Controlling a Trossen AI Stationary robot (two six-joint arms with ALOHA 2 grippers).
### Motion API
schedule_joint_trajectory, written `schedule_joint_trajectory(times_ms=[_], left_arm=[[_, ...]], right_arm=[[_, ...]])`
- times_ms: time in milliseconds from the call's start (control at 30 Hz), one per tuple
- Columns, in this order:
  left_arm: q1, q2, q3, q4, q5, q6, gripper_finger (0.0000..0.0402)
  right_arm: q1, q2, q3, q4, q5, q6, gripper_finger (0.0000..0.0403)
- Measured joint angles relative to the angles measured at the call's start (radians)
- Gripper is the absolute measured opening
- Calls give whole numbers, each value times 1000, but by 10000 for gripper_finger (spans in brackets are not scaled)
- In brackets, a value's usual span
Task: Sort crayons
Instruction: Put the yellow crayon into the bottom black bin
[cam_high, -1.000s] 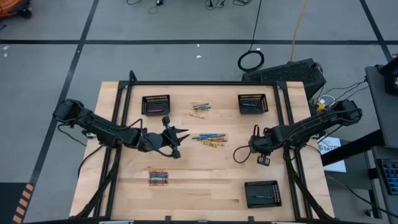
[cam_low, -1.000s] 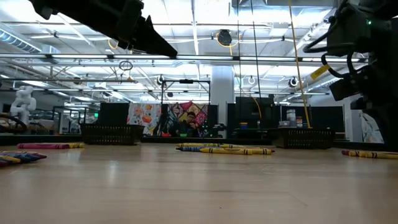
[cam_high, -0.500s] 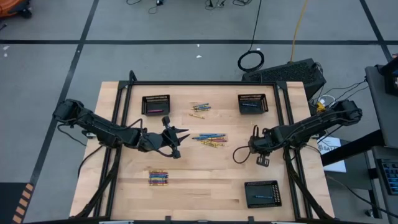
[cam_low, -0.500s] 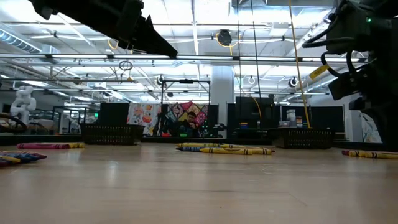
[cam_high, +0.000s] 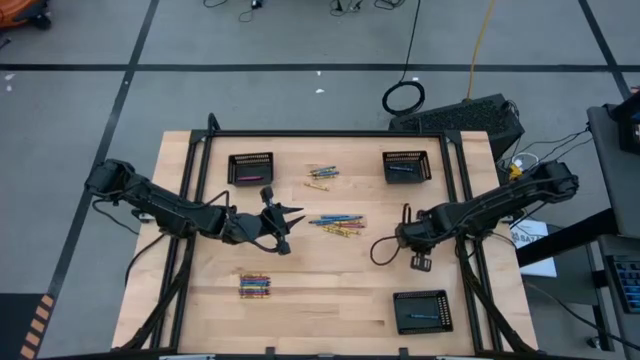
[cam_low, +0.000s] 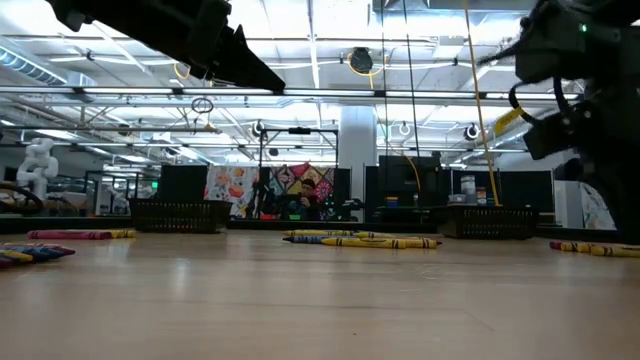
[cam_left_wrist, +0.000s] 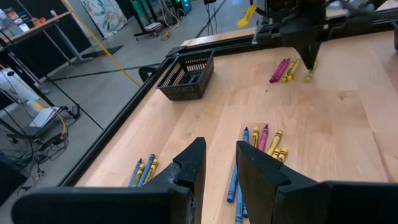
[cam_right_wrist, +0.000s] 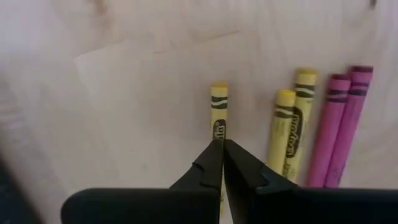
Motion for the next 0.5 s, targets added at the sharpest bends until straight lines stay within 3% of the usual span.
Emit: schedule_joint_trajectory(times_ms=[267, 500], left_arm=[[0, 0, 0, 0, 0, 0, 89], [0, 0, 0, -1, 0, 0, 89]], right_arm=[[4, -3, 35, 15, -26, 11, 11], [56, 3, 35, 27, -38, -8, 108]])
